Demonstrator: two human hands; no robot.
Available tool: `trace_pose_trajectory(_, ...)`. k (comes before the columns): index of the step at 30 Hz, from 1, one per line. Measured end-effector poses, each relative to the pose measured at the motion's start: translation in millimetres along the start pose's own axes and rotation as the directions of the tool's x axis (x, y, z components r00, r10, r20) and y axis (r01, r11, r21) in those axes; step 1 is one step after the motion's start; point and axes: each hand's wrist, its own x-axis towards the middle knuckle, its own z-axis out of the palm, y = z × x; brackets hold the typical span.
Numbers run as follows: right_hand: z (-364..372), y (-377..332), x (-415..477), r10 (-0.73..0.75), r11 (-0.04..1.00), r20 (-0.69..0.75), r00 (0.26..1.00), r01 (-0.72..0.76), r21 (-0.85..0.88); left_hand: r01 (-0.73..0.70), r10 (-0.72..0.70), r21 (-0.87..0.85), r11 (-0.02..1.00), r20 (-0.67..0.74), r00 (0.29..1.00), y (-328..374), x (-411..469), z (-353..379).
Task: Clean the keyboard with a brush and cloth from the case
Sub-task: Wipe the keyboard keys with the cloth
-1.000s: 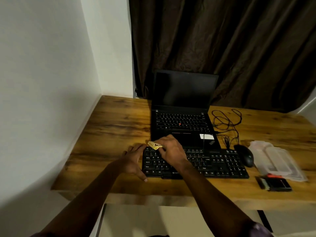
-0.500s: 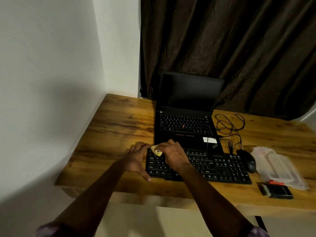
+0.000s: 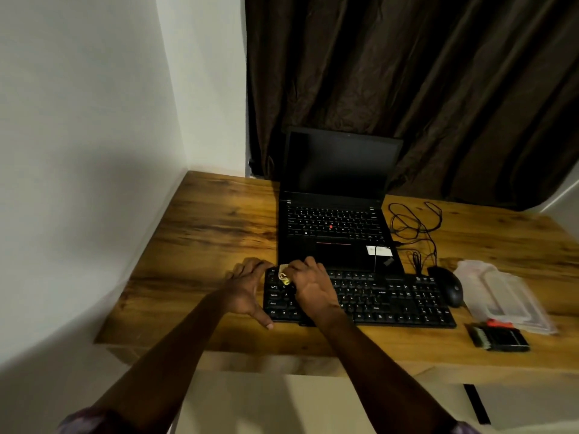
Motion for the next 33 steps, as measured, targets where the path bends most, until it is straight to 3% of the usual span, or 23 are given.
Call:
trace_pose_trajectory(4,-1,-5,-1,0.082,0.997,-0.012,0.997,-0.082,0.005,0.001,-0.001,0.010,1.000,0.000,1.000,0,1,1)
trace_pose_trajectory(12,-4,-20,2,-0.011,0.999,-0.019,1.000,0.012,0.046,0.021,-0.021,0.033,0.999,0.010,1.000,-4,4,3)
trace_pose_trajectory(19,0,-2,-12,0.165,0.985,0.031,0.986,-0.166,0.044,-0.010,0.010,0.013,1.000,0.000,1.000,-3,4,2)
trace_pose_trajectory(25,2,-9,-7,0.039,0.988,-0.028,0.999,-0.034,0.149,-0.015,0.015,0.019,1.000,0.008,1.000,-5,4,3)
trace_pose_trajectory(33,-1,17,-18,0.217,0.974,-0.012,0.976,-0.216,0.072,-0.033,0.033,-0.006,0.999,0.000,0.999,-3,5,2)
